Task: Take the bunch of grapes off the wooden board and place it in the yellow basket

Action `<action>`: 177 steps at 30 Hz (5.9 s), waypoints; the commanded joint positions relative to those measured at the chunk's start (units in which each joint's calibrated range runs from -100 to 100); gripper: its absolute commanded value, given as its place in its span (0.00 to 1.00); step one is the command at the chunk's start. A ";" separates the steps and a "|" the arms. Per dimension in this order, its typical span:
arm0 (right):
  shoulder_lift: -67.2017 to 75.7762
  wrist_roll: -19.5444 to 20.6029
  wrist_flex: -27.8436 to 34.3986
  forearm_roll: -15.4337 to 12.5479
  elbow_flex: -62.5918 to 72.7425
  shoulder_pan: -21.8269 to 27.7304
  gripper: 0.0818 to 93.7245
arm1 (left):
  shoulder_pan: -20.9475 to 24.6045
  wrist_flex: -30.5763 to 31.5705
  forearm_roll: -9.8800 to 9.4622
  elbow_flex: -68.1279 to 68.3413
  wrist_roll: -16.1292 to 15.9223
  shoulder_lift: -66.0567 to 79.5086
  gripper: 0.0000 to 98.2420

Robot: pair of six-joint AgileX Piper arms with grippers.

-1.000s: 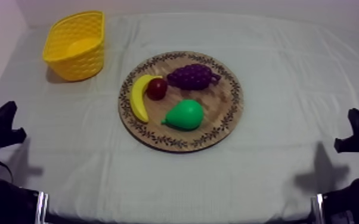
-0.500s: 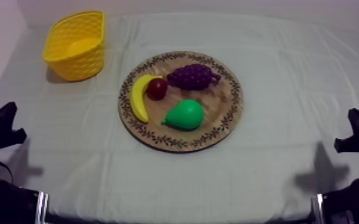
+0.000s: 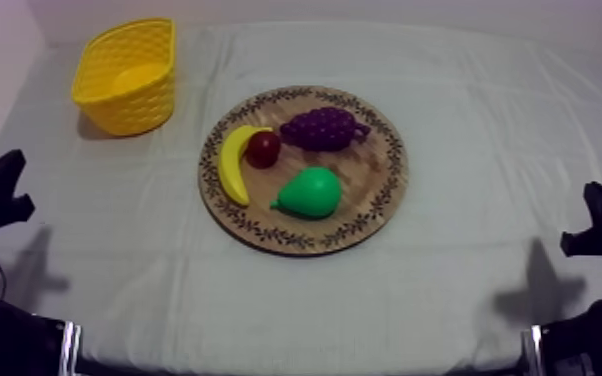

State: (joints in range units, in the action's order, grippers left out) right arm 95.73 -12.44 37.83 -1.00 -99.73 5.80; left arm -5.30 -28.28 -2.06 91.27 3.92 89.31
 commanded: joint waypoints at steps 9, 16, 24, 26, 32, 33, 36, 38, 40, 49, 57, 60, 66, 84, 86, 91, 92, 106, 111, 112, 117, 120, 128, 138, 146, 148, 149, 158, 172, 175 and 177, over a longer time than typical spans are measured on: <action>0.02 0.01 0.00 0.00 -0.04 0.02 0.00 | -0.79 0.74 0.12 -16.93 -0.39 -14.18 0.00; 0.02 0.01 0.00 0.00 -0.04 0.02 0.00 | -2.63 1.58 0.03 -24.26 -1.17 -25.37 0.00; 0.02 0.01 0.00 0.00 -0.04 0.02 0.00 | -5.18 -3.34 -0.09 -34.93 -3.53 -35.22 0.00; 0.02 0.01 0.00 0.00 -0.04 0.02 0.00 | -5.77 -4.62 -0.10 -37.60 -4.06 -37.39 0.00; 0.02 0.01 0.00 0.00 -0.04 0.02 0.00 | -7.75 -8.02 -0.11 -45.82 -4.91 -44.47 0.00; 0.02 0.01 0.00 0.00 -0.04 0.02 0.00 | -8.14 -8.33 -0.08 -47.17 -4.98 -45.76 0.00; 0.02 0.01 0.00 0.00 -0.04 0.02 0.00 | -9.15 -9.24 0.06 -51.31 -5.17 -49.81 0.00; 0.02 0.01 0.00 0.00 -0.04 0.02 0.00 | -9.63 -10.31 0.09 -54.43 -5.34 -52.66 0.00; 0.02 0.01 0.00 0.00 -0.04 0.02 0.00 | -10.04 -11.72 0.09 -57.82 -5.57 -55.52 0.00; 0.02 0.01 0.00 0.00 -0.04 0.02 0.00 | -11.88 -17.08 -0.11 -70.41 -6.84 -66.57 0.00; 0.02 0.01 0.00 0.00 -0.04 0.02 0.00 | -14.01 -19.61 -0.02 -78.29 -9.13 -75.05 0.00; 0.02 0.01 0.00 0.00 -0.04 0.02 0.00 | -14.76 -20.92 0.04 -81.50 -9.95 -77.96 0.00; 0.02 0.01 0.00 0.00 -0.04 0.02 0.00 | -16.15 -23.25 1.74 -87.99 -12.55 -83.90 0.00; 0.02 0.01 0.00 0.00 -0.04 0.02 0.00 | -18.66 -32.53 6.66 -100.66 -22.37 -98.24 0.00; 0.02 0.01 0.00 0.00 -0.04 0.02 0.00 | -18.70 -34.10 6.72 -102.65 -23.08 -99.56 0.00; 0.02 0.01 0.00 0.00 -0.04 0.02 0.00 | -18.92 -37.18 6.83 -106.96 -24.85 -102.48 0.00; 0.02 0.01 0.00 0.00 -0.04 0.02 0.00 | -18.96 -37.83 6.94 -107.75 -25.20 -103.06 0.00; 0.02 0.01 0.00 0.00 -0.04 0.02 0.00 | -23.29 -38.11 3.99 -104.89 -27.92 -106.72 0.00; 0.02 0.01 0.00 0.00 -0.04 0.02 0.00 | -24.05 -37.59 3.59 -103.70 -27.87 -106.93 0.00; 0.02 0.01 0.00 0.00 -0.04 0.02 0.00 | -24.11 -37.51 3.53 -103.39 -27.84 -106.96 0.00; 0.02 0.01 0.00 0.00 -0.04 0.02 0.00 | -24.16 -36.52 3.58 -101.42 -27.86 -106.61 0.00; 0.02 0.01 0.00 0.00 -0.04 0.02 0.00 | -24.11 -35.65 3.56 -100.19 -27.67 -106.14 0.00; 0.02 0.01 0.00 0.00 -0.04 0.02 0.00 | -23.60 -32.97 3.32 -96.90 -25.59 -104.79 0.19; 0.02 0.01 0.00 0.00 -0.04 0.02 0.00 | -22.33 -35.17 3.13 -93.47 -26.04 -103.83 0.86; 0.02 0.01 0.00 0.00 -0.04 0.02 0.00 | -22.32 -35.59 2.93 -92.60 -25.69 -103.66 0.93; 0.02 0.01 0.00 0.00 -0.04 0.02 0.00 | -22.45 -35.54 2.94 -92.50 -25.66 -103.77 0.93; 0.02 0.01 0.00 0.00 -0.04 0.02 0.00 | -22.54 -35.47 2.94 -92.46 -25.65 -103.87 0.94; 0.02 0.01 0.00 0.00 -0.04 0.02 0.00 | -23.72 -34.59 3.17 -92.41 -25.62 -106.01 0.95; 0.02 0.01 0.00 0.00 -0.04 0.02 0.00 | -25.93 -33.68 3.69 -96.60 -25.21 -116.08 0.97; 0.02 0.01 0.00 0.00 -0.04 0.02 0.00 | -25.84 -33.68 4.10 -97.53 -25.57 -118.21 0.97; 0.02 0.01 0.00 0.00 -0.04 0.02 0.00 | -25.78 -33.68 4.50 -98.23 -26.00 -119.54 0.97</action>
State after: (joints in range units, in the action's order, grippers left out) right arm 95.73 -12.42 37.84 -1.00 -99.73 5.80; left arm -31.08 -61.98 2.27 -6.72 -21.87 -29.42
